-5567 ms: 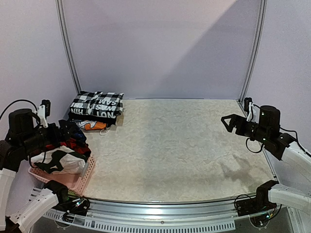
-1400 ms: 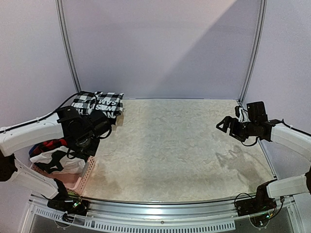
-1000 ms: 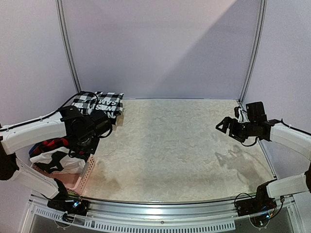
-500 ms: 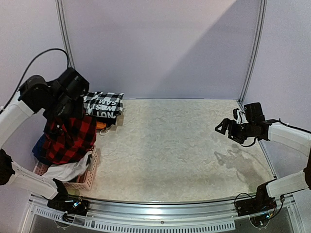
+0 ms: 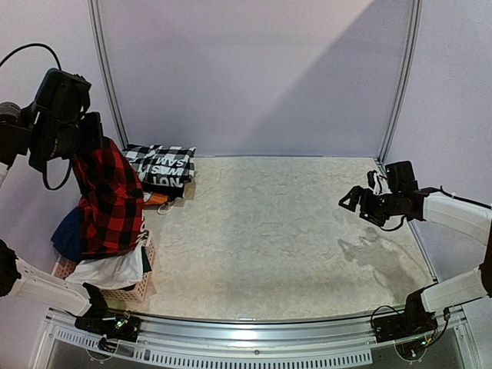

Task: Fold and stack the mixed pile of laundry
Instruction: Pick up the crumpled shirt from the bin, then place the crumpled shirt at the center of the board.

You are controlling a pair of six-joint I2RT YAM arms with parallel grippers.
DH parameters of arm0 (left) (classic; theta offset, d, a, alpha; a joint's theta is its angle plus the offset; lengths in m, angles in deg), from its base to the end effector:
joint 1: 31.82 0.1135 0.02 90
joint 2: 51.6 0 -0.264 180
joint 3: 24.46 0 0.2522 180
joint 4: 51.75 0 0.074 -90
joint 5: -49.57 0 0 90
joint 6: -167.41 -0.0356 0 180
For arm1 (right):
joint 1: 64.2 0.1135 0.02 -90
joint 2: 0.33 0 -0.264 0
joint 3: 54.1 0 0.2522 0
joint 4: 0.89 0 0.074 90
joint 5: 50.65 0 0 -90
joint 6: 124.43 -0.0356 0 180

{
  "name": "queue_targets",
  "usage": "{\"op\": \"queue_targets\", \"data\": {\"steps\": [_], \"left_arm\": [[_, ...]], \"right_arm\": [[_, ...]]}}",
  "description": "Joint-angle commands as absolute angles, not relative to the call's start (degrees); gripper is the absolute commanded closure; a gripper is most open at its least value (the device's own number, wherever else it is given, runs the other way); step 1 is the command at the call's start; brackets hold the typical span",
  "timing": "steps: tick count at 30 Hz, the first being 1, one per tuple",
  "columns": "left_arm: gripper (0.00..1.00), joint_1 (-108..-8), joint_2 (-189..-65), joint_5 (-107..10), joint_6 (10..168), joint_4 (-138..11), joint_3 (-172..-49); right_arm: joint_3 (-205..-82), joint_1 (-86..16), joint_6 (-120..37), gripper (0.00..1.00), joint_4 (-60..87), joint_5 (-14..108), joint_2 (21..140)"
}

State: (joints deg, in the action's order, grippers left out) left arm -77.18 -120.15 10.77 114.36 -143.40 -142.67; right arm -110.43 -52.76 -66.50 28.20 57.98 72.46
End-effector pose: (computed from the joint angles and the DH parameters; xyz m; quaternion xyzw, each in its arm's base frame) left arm 0.1310 -0.0931 0.4870 -0.1149 0.8345 0.0558 0.5360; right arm 0.2518 0.0626 0.2173 0.1033 0.9097 0.2775 0.2911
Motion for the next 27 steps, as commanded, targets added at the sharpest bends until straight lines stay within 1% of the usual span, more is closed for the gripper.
{"op": "queue_targets", "data": {"steps": [1,3,5,7,9,13,18,20,27], "left_arm": [[1.00,-76.79,-119.96,5.56,106.94,-145.01,-148.90],[1.00,-77.06,-122.61,1.64,103.48,-140.07,-154.37],[1.00,-77.09,-125.30,-4.72,98.89,-133.93,-158.78],[1.00,-77.10,-127.53,-15.99,94.50,-126.63,-161.65],[1.00,-77.17,-129.74,-24.09,91.86,-120.47,-164.31],[1.00,-77.17,-136.70,-32.77,90.12,-117.63,-176.37],[1.00,-77.17,-137.56,-47.19,90.16,-106.64,-176.51],[1.00,-77.17,-137.44,-49.66,90.25,-103.98,-175.86],[1.00,-77.22,-137.41,-51.20,88.22,-98.48,-174.16]], "right_arm": [[-111.28,-53.26,-66.07,0.01,27.12,58.78,73.88],[-111.28,-53.23,-65.95,0.01,26.95,59.30,74.38],[-111.24,-53.21,-65.81,0.01,26.71,59.91,74.63],[-111.04,-53.17,-65.71,0.01,26.05,60.54,74.40],[-110.72,-53.21,-65.71,0.01,25.48,61.10,73.85],[-110.49,-53.21,-65.46,0.01,25.17,61.90,73.04],[-110.10,-53.21,-65.32,0.01,24.72,62.81,71.41],[-109.85,-53.24,-65.19,0.01,24.50,62.81,70.61],[-109.17,-53.21,-65.17,0.01,23.40,62.91,68.90]]}}
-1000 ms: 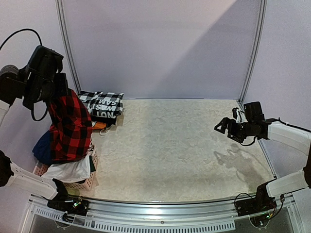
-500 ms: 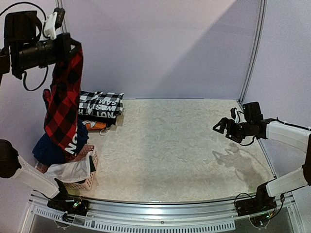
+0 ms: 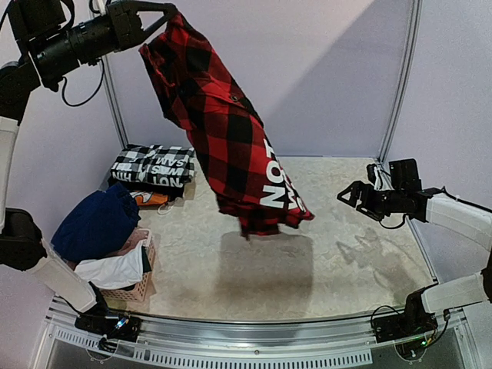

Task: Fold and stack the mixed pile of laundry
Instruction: Place the crumpled shirt at the center of the board.

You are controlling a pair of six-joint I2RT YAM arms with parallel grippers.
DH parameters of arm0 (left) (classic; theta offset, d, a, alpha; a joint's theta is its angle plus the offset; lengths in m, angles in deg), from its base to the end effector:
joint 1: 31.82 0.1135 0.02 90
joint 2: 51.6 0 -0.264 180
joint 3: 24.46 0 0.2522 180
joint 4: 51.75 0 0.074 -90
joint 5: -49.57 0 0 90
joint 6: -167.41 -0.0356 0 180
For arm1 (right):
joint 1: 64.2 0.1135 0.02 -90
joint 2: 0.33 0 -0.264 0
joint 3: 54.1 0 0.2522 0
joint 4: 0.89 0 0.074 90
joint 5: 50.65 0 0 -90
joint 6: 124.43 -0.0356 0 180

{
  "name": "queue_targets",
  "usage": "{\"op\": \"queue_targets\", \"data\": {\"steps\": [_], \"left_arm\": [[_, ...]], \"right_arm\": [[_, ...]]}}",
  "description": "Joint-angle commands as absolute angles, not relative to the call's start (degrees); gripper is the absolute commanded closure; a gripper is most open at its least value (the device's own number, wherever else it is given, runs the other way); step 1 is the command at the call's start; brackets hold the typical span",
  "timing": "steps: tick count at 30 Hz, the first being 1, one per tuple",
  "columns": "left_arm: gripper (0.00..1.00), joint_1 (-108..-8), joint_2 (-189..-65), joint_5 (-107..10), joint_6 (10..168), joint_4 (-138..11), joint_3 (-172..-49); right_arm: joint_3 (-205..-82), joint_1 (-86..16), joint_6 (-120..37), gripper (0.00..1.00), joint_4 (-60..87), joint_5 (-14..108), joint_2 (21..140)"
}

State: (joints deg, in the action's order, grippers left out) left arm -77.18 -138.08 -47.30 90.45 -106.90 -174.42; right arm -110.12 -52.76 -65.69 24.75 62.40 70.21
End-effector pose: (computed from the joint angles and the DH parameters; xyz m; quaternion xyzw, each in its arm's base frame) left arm 0.1548 -0.1628 0.6185 0.2252 0.6143 -0.4026 0.6401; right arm 0.2499 0.0648 0.2303 0.0700 0.8898 0.3191 0.3186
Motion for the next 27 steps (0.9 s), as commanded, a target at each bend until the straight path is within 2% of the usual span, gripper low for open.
{"op": "queue_targets", "data": {"steps": [1,11,14,17,20,22,23,27], "left_arm": [[1.00,-77.20,-137.65,-49.65,88.31,-98.45,-174.82],[1.00,-77.17,-139.93,-33.69,81.24,-96.37,-179.98],[1.00,-77.17,-141.30,-31.66,81.21,-96.11,-181.65],[1.00,-77.99,-141.18,-32.85,82.25,-93.72,-177.33],[1.00,-83.29,-141.72,-31.22,80.37,-89.47,-170.02],[1.00,-89.18,-144.14,-24.84,77.52,-87.10,-166.37],[1.00,-93.97,-147.50,-22.36,77.42,-84.26,-164.13],[1.00,-99.26,-158.03,-19.43,82.06,-81.29,-160.23]], "right_arm": [[-109.17,-53.21,-65.19,0.01,23.41,62.90,68.85],[-108.56,-53.21,-65.01,0.01,22.36,62.73,68.04],[-108.81,-53.21,-64.89,0.01,22.87,62.66,68.38],[-108.91,-53.21,-64.77,0.01,23.35,61.79,67.94],[-108.74,-53.22,-64.68,0.01,24.18,58.99,66.93],[-108.73,-53.26,-64.58,0.01,25.19,55.99,65.66],[-108.74,-53.22,-64.82,0.01,26.54,51.86,64.27],[-109.02,-53.25,-66.62,0.01,30.97,39.40,60.57]]}}
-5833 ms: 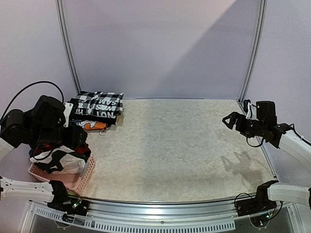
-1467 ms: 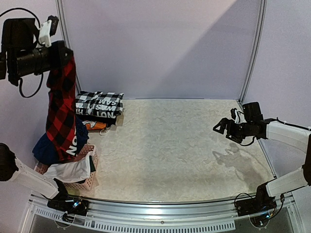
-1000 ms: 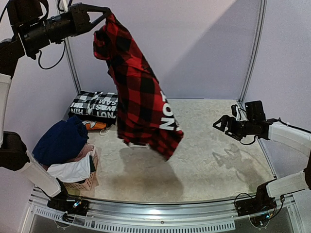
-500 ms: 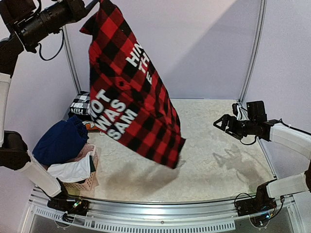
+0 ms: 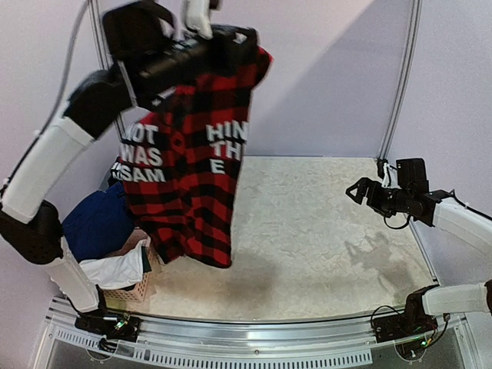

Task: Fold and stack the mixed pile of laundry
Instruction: Place the crumpled shirt at the center of the board.

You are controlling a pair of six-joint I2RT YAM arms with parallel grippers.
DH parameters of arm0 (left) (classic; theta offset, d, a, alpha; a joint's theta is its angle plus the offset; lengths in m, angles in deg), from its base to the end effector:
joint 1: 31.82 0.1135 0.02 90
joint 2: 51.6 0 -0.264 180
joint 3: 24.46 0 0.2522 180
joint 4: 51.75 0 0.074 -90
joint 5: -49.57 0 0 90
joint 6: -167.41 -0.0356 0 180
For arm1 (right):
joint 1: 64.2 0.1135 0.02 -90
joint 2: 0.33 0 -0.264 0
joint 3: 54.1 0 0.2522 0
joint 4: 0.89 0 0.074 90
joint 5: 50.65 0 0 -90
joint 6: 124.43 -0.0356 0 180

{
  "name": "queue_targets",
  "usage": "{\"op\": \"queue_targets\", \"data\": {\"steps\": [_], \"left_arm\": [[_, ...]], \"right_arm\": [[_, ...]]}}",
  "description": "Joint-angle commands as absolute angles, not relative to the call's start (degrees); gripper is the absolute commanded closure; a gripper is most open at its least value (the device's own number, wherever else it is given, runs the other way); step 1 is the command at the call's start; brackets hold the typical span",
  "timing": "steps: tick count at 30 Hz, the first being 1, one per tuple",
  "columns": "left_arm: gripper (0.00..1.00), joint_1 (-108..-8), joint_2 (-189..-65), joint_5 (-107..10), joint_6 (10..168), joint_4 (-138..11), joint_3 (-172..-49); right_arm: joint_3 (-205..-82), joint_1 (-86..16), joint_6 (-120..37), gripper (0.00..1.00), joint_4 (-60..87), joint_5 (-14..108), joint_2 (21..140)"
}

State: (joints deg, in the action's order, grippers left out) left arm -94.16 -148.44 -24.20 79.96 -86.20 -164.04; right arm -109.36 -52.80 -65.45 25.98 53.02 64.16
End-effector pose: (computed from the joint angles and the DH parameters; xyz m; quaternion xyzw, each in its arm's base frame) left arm 0.1684 -0.2998 0.5624 0.2302 0.6146 -0.3238 0.6815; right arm 0.2365 0.0563 0.2473 0.0977 0.8813 0.2617 0.3811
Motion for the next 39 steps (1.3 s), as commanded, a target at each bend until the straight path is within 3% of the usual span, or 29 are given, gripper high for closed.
{"op": "queue_targets", "data": {"steps": [1,4,7,11,18,23,29,39], "left_arm": [[1.00,-100.56,-161.04,-17.73,83.15,-80.67,-159.30],[0.90,-102.88,-173.51,-20.31,85.04,-82.14,-162.10],[0.90,-103.42,-184.25,-25.24,87.46,-93.10,-172.72],[0.92,-103.36,-185.18,-27.11,89.97,-90.31,-167.17],[0.36,-103.27,-182.16,-31.19,90.44,-91.03,-162.81],[0.14,-102.98,-170.85,-28.36,90.92,-88.16,-149.18],[0.09,-100.43,-150.04,-20.38,94.36,-82.70,-123.25],[0.17,-88.38,-130.39,-15.69,106.27,-79.32,-88.67]], "right_arm": [[-109.22,-53.19,-67.50,0.01,32.75,34.68,59.79],[-109.26,-53.21,-70.79,0.01,36.67,23.23,56.45],[-109.00,-53.30,-73.11,0.01,38.57,18.18,52.96],[-108.99,-53.30,-75.27,0.01,40.21,13.66,49.92],[-109.34,-53.32,-73.40,0.01,38.27,16.81,47.61],[-110.34,-53.19,-66.12,0.02,34.53,33.03,47.75],[-114.31,-50.49,-65.19,0.05,35.69,49.85,53.46],[-129.02,-25.27,-65.04,0.06,42.98,39.85,71.29]]}}
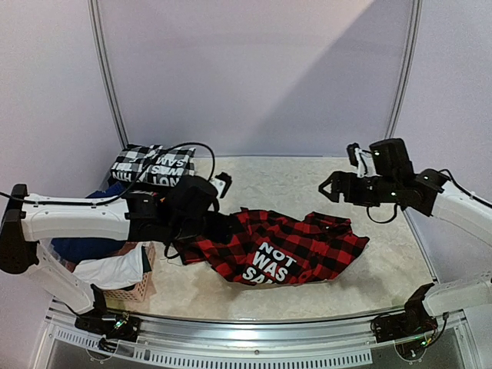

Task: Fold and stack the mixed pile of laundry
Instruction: Place the crumpled shirt at the center of the board, then pick up the crumpled shirt from the center of the board.

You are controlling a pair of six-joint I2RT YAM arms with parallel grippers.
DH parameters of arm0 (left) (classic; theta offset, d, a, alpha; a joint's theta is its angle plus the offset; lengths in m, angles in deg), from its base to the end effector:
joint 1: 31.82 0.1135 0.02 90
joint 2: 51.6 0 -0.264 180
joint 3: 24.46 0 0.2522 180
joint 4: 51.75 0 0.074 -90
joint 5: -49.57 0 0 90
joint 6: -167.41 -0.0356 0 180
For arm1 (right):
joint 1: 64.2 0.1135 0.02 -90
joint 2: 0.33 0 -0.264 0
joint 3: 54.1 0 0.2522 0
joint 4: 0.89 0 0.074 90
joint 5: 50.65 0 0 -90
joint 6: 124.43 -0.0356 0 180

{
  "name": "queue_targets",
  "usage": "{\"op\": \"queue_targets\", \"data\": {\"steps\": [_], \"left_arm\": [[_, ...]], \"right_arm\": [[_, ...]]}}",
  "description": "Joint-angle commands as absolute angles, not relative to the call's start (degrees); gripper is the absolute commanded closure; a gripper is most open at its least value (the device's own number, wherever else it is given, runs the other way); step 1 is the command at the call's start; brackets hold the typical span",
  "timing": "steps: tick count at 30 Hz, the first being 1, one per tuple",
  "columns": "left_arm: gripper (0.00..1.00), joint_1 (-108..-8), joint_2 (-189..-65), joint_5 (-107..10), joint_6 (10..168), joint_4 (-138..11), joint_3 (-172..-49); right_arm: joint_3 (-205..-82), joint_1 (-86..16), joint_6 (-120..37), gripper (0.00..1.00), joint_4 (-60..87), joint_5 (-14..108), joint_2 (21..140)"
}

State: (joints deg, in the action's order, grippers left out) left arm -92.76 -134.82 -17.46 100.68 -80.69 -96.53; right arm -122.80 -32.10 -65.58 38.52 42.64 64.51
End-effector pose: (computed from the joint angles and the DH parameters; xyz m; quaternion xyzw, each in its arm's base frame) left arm 0.1666 -0.2712 0.2581 0.2073 0.8680 -0.1433 0.4278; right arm 0.2094 0.1338 0.3057 -0.0205 0.8887 0.2615 0.3760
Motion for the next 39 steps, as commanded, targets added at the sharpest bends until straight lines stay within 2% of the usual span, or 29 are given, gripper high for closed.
{"op": "queue_targets", "data": {"steps": [1,6,11,17,21,24,26,29,33,35,39], "left_arm": [[0.17,-87.23,-129.41,-15.43,106.71,-79.48,-86.93],[0.17,-80.86,-127.37,-18.50,108.04,-78.42,-80.85],[0.16,-77.85,-129.12,-21.03,107.83,-77.14,-78.80],[0.14,-75.74,-131.75,-21.50,108.39,-76.29,-77.79],[0.11,-74.90,-131.74,-20.77,109.25,-75.70,-76.26],[0.11,-74.33,-130.96,-20.37,109.61,-75.11,-74.82],[0.14,-74.07,-130.65,-20.28,110.03,-74.89,-74.09],[0.24,-73.55,-130.82,-20.41,110.68,-73.60,-72.83],[0.48,-72.96,-131.10,-20.31,110.66,-69.89,-71.00],[0.67,-72.86,-131.14,-20.13,109.90,-67.23,-70.46],[0.93,-72.60,-131.21,-21.03,108.42,-62.09,-70.89]], "right_arm": [[-131.62,-23.03,-64.77,0.06,44.33,37.63,75.26],[-144.99,-15.50,-62.65,0.06,50.30,34.51,92.24],[-155.76,-12.82,-61.58,0.10,52.42,36.95,106.93],[-164.36,-11.66,-60.72,0.14,55.99,37.15,117.71],[-166.53,-11.62,-60.66,0.20,56.25,37.86,122.00],[-167.54,-11.43,-60.68,0.28,56.81,37.65,124.03],[-167.66,-11.34,-60.67,0.36,56.76,37.18,125.25],[-167.79,-11.21,-60.66,0.56,56.47,36.41,125.94],[-168.21,-11.24,-60.29,0.83,56.46,36.33,125.35],[-168.44,-11.28,-60.15,0.87,56.82,35.97,124.24],[-169.09,-11.30,-59.37,0.90,59.35,33.58,121.03]]}}
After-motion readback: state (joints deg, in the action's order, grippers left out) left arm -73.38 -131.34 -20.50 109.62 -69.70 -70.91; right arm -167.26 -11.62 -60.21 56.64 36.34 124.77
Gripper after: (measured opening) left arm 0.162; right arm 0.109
